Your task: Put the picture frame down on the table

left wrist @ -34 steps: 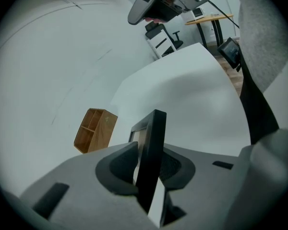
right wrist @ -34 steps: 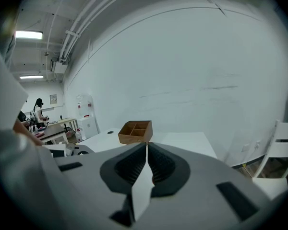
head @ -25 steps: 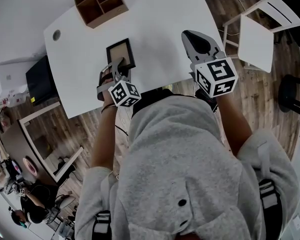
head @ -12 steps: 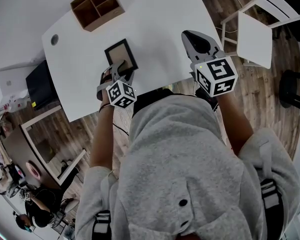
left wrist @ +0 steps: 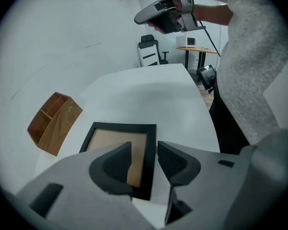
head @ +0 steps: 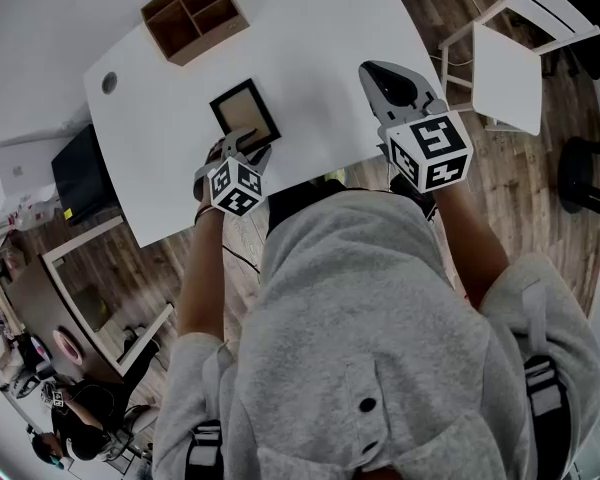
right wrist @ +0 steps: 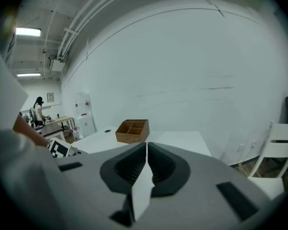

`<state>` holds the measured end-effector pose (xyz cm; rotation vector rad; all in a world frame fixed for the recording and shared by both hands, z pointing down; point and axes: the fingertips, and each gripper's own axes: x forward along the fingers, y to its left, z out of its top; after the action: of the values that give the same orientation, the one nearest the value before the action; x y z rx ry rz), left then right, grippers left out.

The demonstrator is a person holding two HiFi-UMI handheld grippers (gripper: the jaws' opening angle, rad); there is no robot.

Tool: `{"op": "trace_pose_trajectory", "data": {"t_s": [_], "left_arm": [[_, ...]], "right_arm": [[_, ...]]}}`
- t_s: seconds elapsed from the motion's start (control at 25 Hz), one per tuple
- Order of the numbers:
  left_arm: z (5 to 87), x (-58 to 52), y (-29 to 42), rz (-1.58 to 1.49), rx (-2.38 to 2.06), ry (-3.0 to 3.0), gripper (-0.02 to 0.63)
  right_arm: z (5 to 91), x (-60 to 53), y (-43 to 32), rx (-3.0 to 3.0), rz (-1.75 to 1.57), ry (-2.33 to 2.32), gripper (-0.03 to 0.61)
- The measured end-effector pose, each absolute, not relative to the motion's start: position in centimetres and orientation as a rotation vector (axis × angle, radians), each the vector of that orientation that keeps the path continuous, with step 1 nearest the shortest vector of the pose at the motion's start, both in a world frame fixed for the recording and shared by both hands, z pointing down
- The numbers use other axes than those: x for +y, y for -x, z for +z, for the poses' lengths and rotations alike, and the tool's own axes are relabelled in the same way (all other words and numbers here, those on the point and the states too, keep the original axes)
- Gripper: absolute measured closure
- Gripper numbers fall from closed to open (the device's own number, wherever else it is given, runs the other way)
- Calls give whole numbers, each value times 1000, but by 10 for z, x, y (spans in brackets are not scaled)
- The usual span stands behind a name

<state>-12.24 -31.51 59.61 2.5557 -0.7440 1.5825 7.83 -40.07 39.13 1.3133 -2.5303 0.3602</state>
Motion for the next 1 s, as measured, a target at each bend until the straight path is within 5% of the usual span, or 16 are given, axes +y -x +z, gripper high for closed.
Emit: {"op": "trace_pose_trajectory", "data": {"t_s": [0.48,0.8,1.0], "left_arm": [[565,-308,136,1298,-1100,-2565,557],[445,-278,166,527,-1624,-2361,592],[404,-210,187,336,-1795,-2263,592]], "right_arm": [[390,-372,-78,-2504,344,-1340,549],[377,-315,-63,-2509,306,-1377,549],[367,-253,-46,-2514,263,-1383,549]]}}
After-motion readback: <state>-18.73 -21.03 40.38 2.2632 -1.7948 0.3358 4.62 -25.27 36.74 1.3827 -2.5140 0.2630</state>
